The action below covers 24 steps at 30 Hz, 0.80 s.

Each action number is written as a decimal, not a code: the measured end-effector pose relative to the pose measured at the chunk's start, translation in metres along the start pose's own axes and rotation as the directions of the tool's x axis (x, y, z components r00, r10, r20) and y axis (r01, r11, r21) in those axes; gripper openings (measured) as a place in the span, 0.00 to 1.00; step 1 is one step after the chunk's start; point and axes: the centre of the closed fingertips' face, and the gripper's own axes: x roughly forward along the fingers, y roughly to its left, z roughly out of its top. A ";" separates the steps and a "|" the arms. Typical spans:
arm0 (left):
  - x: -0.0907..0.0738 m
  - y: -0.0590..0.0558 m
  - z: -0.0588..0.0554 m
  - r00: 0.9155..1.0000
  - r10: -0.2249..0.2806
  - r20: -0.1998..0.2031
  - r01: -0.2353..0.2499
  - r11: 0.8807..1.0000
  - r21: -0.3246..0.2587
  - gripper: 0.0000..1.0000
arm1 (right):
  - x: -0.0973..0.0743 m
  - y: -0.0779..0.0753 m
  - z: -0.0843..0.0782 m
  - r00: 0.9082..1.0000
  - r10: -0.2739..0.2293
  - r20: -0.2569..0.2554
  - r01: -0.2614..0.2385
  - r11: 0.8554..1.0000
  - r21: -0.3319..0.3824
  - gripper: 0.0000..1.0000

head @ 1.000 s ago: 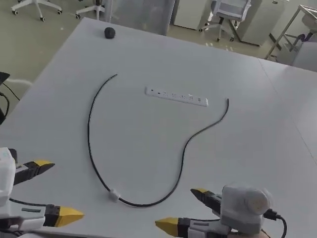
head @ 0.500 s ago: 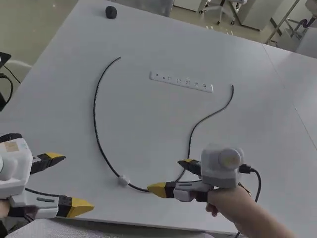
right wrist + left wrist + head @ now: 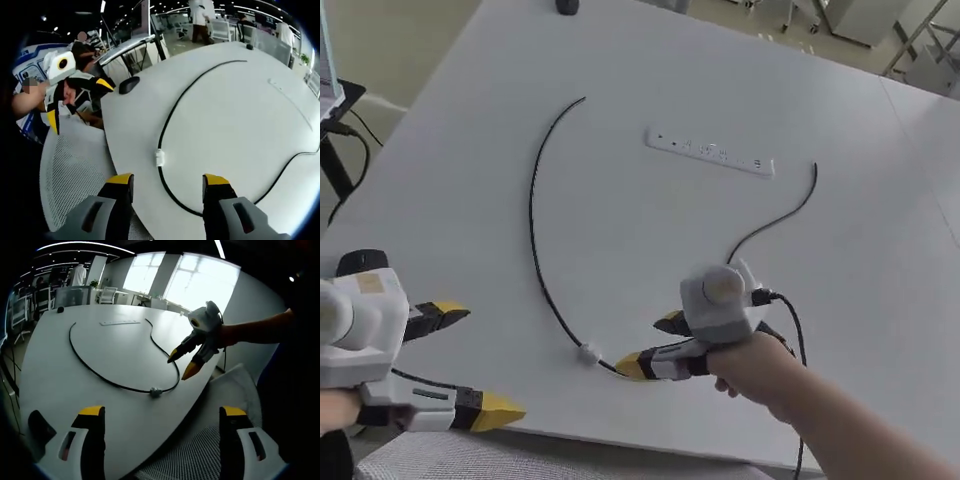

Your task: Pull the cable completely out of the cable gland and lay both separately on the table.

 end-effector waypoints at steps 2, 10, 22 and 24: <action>0.000 0.003 -0.001 1.000 0.006 -0.013 -0.007 1.000 -0.002 0.96 | 0.007 0.000 0.002 1.000 0.010 -0.015 -0.010 1.000 0.000 0.53; 0.000 0.008 0.005 1.000 0.011 0.001 -0.011 1.000 0.005 0.96 | 0.035 0.004 0.009 0.997 0.043 -0.070 -0.046 0.998 -0.039 0.44; 0.005 0.002 -0.004 1.000 -0.007 -0.014 0.007 1.000 0.018 0.94 | 0.057 0.011 0.001 0.984 0.049 -0.173 -0.070 0.990 -0.122 0.32; 0.005 0.001 -0.004 1.000 -0.011 -0.012 0.011 1.000 0.014 0.94 | 0.059 0.012 0.001 0.984 0.046 -0.173 -0.068 0.990 -0.122 0.32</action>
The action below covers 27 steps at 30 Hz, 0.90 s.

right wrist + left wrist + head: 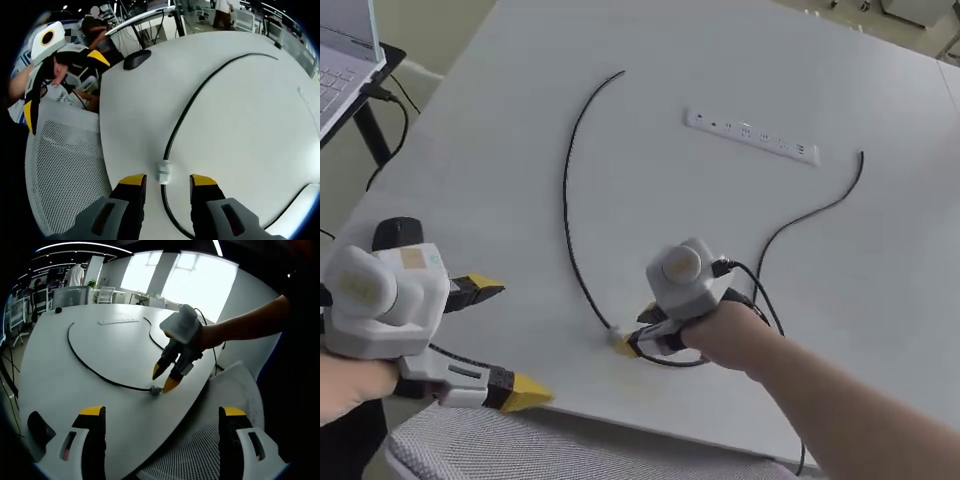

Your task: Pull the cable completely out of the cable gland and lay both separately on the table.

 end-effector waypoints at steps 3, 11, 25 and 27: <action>0.000 -0.001 -0.001 1.000 -0.002 0.003 0.002 1.000 -0.002 0.93 | 0.004 0.001 -0.003 1.000 0.002 -0.014 -0.003 1.000 -0.008 0.32; 0.000 -0.001 -0.004 1.000 0.001 0.002 -0.001 1.000 -0.002 0.93 | 0.009 0.004 -0.004 0.999 -0.005 -0.037 0.004 1.000 -0.029 0.25; -0.002 -0.002 -0.006 1.000 0.005 0.009 -0.005 1.000 0.002 0.93 | 0.011 0.003 -0.007 0.999 -0.012 -0.042 0.012 1.000 0.000 0.11; -0.003 -0.001 -0.006 1.000 0.010 0.006 -0.010 1.000 0.010 0.92 | 0.012 0.004 -0.006 0.999 -0.014 -0.041 0.014 1.000 -0.002 0.10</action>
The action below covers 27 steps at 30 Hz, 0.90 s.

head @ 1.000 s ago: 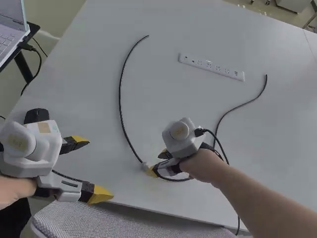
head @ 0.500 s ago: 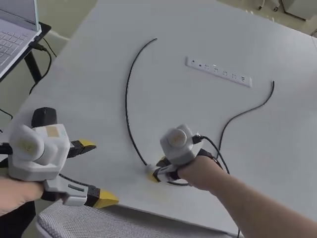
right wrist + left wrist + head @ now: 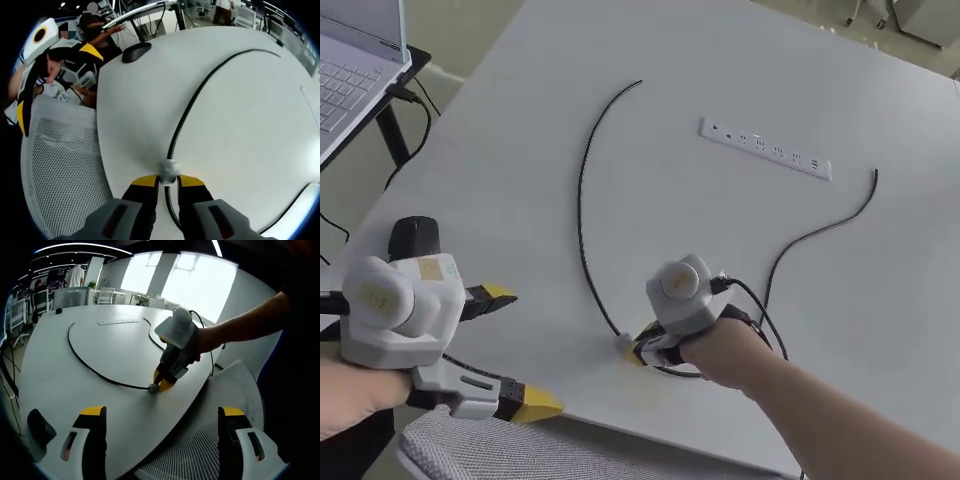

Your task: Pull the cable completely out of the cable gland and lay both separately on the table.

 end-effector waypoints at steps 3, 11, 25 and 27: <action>-0.002 0.001 -0.001 1.000 -0.001 0.001 0.002 1.000 -0.006 0.92 | 0.001 0.000 0.001 1.000 -0.008 0.004 0.008 1.000 -0.002 0.09; -0.006 0.004 0.002 1.000 -0.004 0.025 0.005 0.999 -0.039 0.91 | 0.002 0.001 0.001 0.999 -0.035 -0.001 0.035 0.999 -0.035 0.08; 0.000 0.001 -0.002 0.999 -0.027 -0.020 0.027 1.000 0.012 0.89 | -0.008 0.001 0.001 1.000 -0.019 -0.014 0.019 1.000 0.007 0.07; 0.000 0.002 0.001 0.999 -0.029 -0.023 0.030 0.999 0.017 0.89 | -0.011 0.001 -0.001 1.000 -0.016 -0.012 0.016 1.000 0.003 0.07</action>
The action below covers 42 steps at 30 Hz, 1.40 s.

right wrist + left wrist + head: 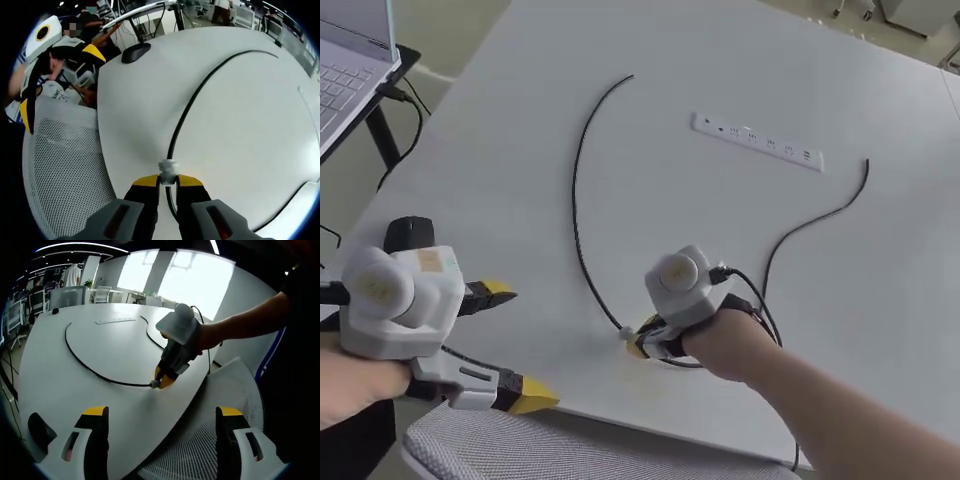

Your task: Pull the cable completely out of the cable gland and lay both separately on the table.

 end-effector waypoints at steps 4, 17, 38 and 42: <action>0.001 0.003 0.007 1.000 -0.002 0.008 0.002 1.000 0.007 0.88 | -0.009 0.001 0.001 1.000 0.010 0.007 -0.010 1.000 0.001 0.07; 0.014 0.000 0.029 0.999 -0.046 0.016 0.045 0.997 0.058 0.88 | -0.042 0.006 0.014 0.998 0.012 0.066 -0.011 1.000 -0.017 0.06; 0.055 -0.022 0.052 0.986 -0.163 -0.019 0.164 0.966 0.200 0.85 | -0.091 0.040 0.026 0.996 -0.014 0.090 0.031 0.982 -0.184 0.06; 0.060 -0.029 0.059 0.981 -0.194 -0.014 0.193 0.957 0.215 0.79 | -0.100 0.045 0.027 0.994 -0.019 0.106 0.042 0.976 -0.215 0.06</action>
